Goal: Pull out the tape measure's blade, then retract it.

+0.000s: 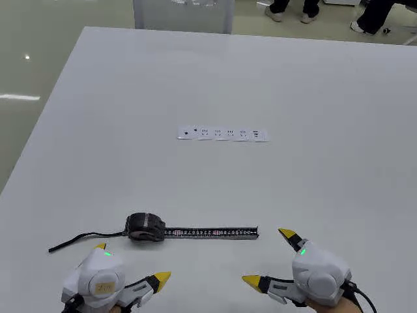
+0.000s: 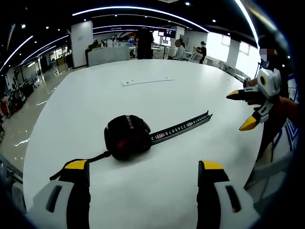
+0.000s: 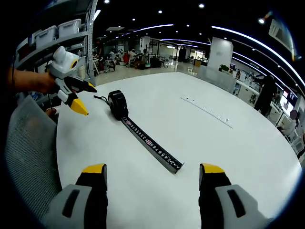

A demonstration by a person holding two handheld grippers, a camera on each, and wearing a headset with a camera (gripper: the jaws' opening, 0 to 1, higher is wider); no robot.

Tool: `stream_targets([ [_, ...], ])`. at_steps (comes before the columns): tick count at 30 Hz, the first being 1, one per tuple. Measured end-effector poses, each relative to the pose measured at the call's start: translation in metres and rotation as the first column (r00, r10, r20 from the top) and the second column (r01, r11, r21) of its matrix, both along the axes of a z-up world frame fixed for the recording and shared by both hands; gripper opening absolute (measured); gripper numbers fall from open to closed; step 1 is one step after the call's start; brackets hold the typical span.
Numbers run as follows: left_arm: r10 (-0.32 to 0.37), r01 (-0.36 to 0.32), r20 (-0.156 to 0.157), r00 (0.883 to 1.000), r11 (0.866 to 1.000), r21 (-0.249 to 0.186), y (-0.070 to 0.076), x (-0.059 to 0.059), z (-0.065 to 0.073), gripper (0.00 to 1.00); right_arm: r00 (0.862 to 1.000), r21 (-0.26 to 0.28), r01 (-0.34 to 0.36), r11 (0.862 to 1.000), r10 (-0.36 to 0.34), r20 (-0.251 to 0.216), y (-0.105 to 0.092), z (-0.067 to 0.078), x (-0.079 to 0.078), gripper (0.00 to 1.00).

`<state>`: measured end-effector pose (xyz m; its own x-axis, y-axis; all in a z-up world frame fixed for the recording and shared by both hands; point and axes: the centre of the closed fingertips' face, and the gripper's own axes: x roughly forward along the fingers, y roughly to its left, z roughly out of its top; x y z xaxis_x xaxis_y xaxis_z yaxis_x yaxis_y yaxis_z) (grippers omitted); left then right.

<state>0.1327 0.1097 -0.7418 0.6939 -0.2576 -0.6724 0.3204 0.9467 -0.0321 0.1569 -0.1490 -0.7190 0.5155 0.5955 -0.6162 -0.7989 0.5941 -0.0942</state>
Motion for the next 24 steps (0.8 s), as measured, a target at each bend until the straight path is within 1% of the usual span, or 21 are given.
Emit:
stream_targets([
  [2,0.014,-0.014,0.000,1.000,1.000,-0.009,-0.002,0.003,0.004,0.91,1.000,-0.005,-0.023,1.000,0.023,0.004,0.000,0.000,0.003,0.79],
  [4,0.021,-0.021,0.002,1.000,1.000,0.001,0.000,0.007,0.001,0.92,0.999,-0.006,-0.047,0.999,0.047,0.001,0.001,-0.001,0.004,0.78],
  [5,0.023,-0.023,0.000,1.000,1.000,0.001,-0.001,0.007,0.003,0.92,0.998,-0.010,-0.055,0.998,0.055,0.004,0.001,-0.001,0.005,0.78],
  [6,0.027,-0.027,-0.004,1.000,1.000,-0.005,-0.001,0.008,0.004,0.92,0.998,-0.013,-0.065,0.998,0.065,0.007,0.001,-0.001,0.007,0.77],
  [7,0.031,-0.031,-0.012,0.999,0.999,-0.010,0.000,0.012,0.003,0.91,0.997,-0.014,-0.077,0.997,0.077,0.006,0.001,0.000,0.008,0.75],
  [9,0.030,-0.031,-0.017,0.999,0.999,-0.013,-0.001,0.013,0.003,0.90,0.996,-0.018,-0.090,0.996,0.091,0.006,0.001,-0.001,0.010,0.73],
  [12,0.029,-0.030,-0.037,0.999,0.999,-0.016,-0.002,0.016,0.003,0.88,0.992,-0.027,-0.124,0.992,0.124,0.003,0.000,-0.004,0.013,0.73],
  [14,0.032,-0.033,-0.039,0.999,0.999,-0.022,0.000,0.020,0.004,0.87,0.991,-0.033,-0.134,0.990,0.134,0.005,-0.002,-0.006,0.015,0.72],
  [17,0.034,-0.035,-0.052,0.998,0.999,-0.018,-0.001,0.025,0.005,0.87,0.988,-0.041,-0.155,0.987,0.155,0.000,-0.004,-0.007,0.018,0.70],
  [19,0.030,-0.030,-0.058,0.998,1.000,-0.006,0.000,0.027,0.003,0.87,0.986,-0.043,-0.167,0.985,0.167,0.000,-0.005,-0.009,0.020,0.69],
  [22,0.033,-0.034,-0.079,0.996,0.999,-0.009,-0.002,0.031,0.001,0.87,0.981,-0.042,-0.196,0.980,0.196,-0.005,-0.005,-0.012,0.023,0.67],
  [24,0.030,-0.030,-0.089,0.996,1.000,-0.003,-0.003,0.032,0.000,0.86,0.978,-0.050,-0.209,0.977,0.209,-0.012,-0.006,-0.014,0.024,0.66],
])
